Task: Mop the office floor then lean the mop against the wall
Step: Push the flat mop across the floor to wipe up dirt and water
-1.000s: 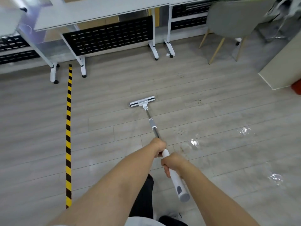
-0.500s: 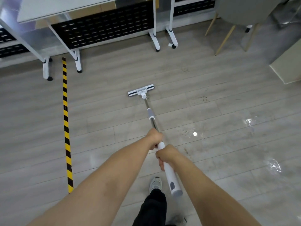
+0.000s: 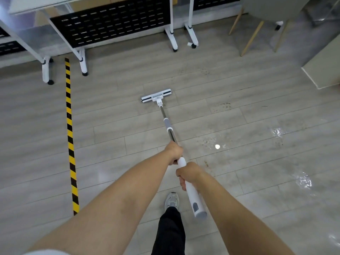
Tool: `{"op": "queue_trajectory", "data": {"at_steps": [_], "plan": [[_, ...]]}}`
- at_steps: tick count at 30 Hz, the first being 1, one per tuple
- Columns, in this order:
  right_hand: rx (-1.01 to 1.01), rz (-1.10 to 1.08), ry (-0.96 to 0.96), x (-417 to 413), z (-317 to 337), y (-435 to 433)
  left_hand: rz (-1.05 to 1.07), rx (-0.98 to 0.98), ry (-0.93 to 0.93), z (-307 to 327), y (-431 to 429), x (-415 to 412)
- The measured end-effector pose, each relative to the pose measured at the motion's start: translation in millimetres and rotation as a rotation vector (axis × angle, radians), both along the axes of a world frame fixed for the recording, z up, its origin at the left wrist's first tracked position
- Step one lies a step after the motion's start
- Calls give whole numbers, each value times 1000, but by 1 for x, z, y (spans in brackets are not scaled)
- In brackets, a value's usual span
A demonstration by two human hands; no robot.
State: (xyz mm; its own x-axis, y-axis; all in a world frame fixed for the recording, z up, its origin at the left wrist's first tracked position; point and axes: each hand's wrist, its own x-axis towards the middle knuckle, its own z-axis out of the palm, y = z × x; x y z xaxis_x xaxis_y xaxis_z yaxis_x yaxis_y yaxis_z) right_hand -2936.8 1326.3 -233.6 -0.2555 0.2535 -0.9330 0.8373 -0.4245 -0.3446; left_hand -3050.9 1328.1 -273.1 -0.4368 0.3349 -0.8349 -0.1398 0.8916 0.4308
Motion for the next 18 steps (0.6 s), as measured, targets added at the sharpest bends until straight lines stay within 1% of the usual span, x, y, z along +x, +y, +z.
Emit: {"op": "queue_trajectory", "data": {"at_steps": [5,11,14,18], "plan": [[-2,26,6,81,7,-44,-13,-1,-13,14,-46,82],[-14,-25,58,212,31,-112,-15,27,-42,31,-119,214],[8,-5,34,278,45,-148,-6,22,-52,46,-154,281],[-35,-37,7,344,65,-181,-1,3,-62,63,-189,348]]}}
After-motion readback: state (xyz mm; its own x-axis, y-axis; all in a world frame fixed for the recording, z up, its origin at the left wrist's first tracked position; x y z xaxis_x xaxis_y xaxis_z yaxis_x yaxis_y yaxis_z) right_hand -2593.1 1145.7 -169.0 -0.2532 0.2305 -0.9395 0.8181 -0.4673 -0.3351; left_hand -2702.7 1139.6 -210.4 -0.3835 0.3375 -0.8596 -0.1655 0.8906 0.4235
